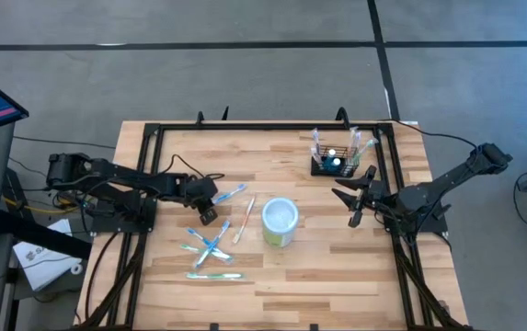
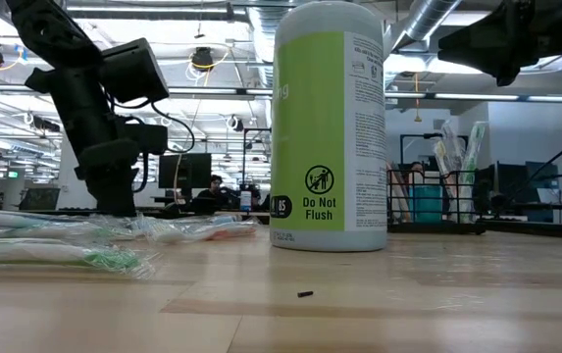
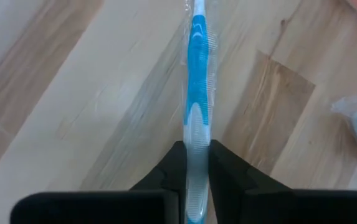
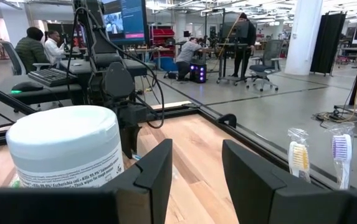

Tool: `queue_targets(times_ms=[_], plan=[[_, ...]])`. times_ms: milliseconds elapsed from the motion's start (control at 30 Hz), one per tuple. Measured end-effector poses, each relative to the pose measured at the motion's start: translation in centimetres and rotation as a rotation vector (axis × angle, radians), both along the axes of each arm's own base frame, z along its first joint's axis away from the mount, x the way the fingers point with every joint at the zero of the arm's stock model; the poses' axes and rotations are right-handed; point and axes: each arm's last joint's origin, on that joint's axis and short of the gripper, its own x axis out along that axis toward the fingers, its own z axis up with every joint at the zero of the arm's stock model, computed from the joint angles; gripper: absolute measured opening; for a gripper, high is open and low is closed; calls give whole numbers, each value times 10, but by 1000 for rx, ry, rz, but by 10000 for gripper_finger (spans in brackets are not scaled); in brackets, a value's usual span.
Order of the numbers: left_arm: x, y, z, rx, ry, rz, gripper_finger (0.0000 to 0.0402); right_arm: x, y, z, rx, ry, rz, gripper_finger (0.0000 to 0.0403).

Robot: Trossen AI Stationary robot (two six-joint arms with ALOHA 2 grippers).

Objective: Pick & Place toothbrushing station
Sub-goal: Put the blue toothbrush into the wire organizer

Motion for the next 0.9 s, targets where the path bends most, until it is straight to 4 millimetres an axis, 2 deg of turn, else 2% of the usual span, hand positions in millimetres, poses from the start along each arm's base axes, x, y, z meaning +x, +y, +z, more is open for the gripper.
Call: queue_targets(times_ms=[133,300,700,900], plan=[[0,0,0,-5,-5,14,33,0,0,0,4,-2,0,131],[-2,0,9,3,-58,21,4,0,0,0,7,-3,0,131],[-13,-7,59,62,-360,29,3,0,0,0,9,-4,0,131],[-21,-11,89,111,-573,14,4,1,0,0,27,-10,1,131]])
